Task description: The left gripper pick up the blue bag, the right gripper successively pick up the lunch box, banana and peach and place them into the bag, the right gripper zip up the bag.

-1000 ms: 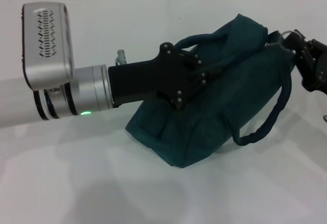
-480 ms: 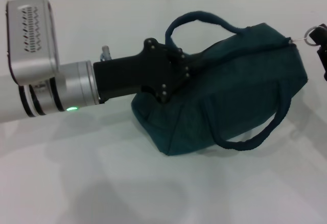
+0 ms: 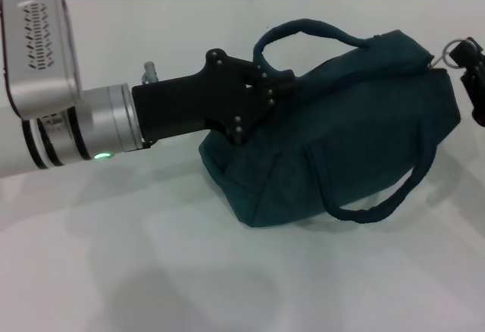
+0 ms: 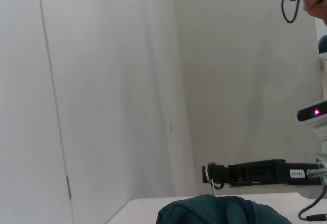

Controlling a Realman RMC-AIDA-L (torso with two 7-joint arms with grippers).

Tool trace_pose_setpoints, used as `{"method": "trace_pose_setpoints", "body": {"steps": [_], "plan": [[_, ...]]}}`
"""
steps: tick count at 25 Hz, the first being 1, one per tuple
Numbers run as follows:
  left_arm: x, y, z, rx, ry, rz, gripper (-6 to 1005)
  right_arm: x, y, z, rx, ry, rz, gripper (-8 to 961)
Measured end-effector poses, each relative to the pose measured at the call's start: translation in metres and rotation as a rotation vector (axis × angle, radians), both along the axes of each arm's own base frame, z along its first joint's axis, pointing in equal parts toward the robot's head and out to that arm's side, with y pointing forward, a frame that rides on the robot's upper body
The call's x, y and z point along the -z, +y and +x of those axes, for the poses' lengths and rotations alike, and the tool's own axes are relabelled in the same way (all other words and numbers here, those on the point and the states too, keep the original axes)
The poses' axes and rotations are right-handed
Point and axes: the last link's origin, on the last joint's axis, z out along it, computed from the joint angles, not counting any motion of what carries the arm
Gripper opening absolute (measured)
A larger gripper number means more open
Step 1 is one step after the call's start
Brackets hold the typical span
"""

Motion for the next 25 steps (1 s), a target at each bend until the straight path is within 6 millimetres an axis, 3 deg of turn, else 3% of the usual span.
{"method": "trace_pose_setpoints", "body": {"steps": [6, 13, 20, 25], "plan": [[0.001, 0.000, 0.000, 0.001, 0.002, -0.001, 28, -0.007, -0.004, 0.003, 0.010, 0.027, 0.033, 118], [0.000, 0.001, 0.002, 0.005, -0.001, 0.000, 29, -0.018, -0.011, 0.011, 0.027, 0.054, 0.082, 316], [0.000, 0.004, 0.007, 0.006, -0.002, -0.015, 28, -0.013, -0.007, 0.012, 0.031, 0.042, 0.001, 407], [0.000, 0.005, 0.007, 0.007, -0.002, -0.012, 27, -0.012, -0.001, 0.014, 0.034, 0.018, -0.085, 406]]}}
